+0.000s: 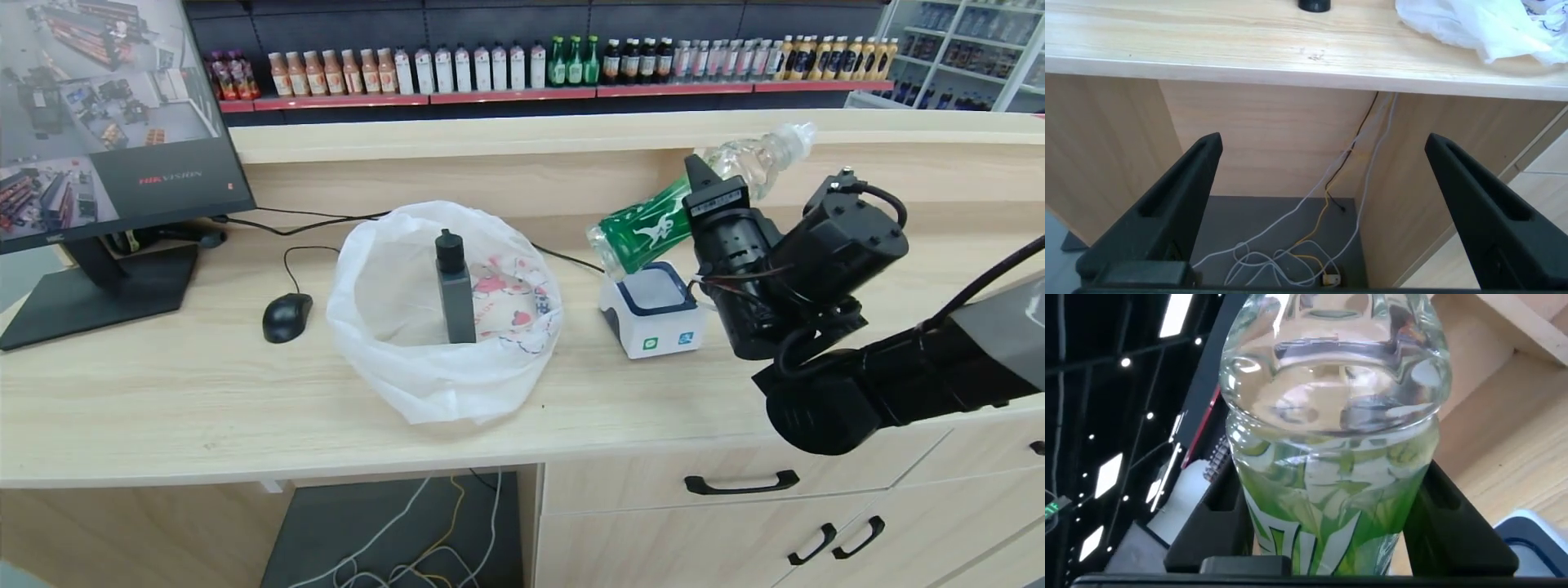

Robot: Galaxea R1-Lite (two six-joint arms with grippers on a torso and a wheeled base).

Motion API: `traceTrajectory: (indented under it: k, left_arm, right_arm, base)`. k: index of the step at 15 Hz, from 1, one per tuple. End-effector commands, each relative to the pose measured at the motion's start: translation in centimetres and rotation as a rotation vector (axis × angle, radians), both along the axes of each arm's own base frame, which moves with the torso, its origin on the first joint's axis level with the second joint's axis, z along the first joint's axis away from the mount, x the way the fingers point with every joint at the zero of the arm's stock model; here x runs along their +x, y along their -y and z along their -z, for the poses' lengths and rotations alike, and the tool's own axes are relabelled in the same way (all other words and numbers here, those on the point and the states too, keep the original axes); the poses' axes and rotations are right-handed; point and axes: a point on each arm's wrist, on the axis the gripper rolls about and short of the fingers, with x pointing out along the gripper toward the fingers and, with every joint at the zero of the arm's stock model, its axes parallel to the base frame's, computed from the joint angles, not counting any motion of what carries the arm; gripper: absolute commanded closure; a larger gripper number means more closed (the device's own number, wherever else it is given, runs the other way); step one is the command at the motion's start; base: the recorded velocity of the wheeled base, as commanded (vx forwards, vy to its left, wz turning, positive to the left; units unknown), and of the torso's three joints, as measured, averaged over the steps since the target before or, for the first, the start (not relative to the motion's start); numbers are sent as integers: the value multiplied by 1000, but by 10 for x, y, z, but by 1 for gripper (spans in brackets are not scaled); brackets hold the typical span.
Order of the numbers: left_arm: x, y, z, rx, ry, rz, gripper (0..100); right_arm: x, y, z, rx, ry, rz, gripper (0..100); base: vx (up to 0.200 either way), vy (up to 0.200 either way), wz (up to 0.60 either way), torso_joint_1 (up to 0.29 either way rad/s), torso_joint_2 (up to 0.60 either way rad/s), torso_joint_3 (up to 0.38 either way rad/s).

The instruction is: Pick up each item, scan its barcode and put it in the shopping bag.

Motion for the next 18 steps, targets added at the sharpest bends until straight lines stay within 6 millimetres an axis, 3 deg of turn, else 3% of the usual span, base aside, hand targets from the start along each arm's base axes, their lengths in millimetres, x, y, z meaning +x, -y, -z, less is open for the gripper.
traceTrajectory:
  k: [1,14,18]
  left_arm:
    - [0,0,0,-1,0,-1,0]
    - [0,0,0,-1,0,-1,0]
    - [0,0,0,-1,0,-1,0]
  right_arm:
    - [4,1,6,11,-14,-3,100]
    - [21,8,33,29,-76,9,100]
    - [22,9,32,34,-70,9,100]
  base:
    - [0,0,0,0,0,0]
    - [0,0,0,0,0,0]
    - [0,0,0,0,0,0]
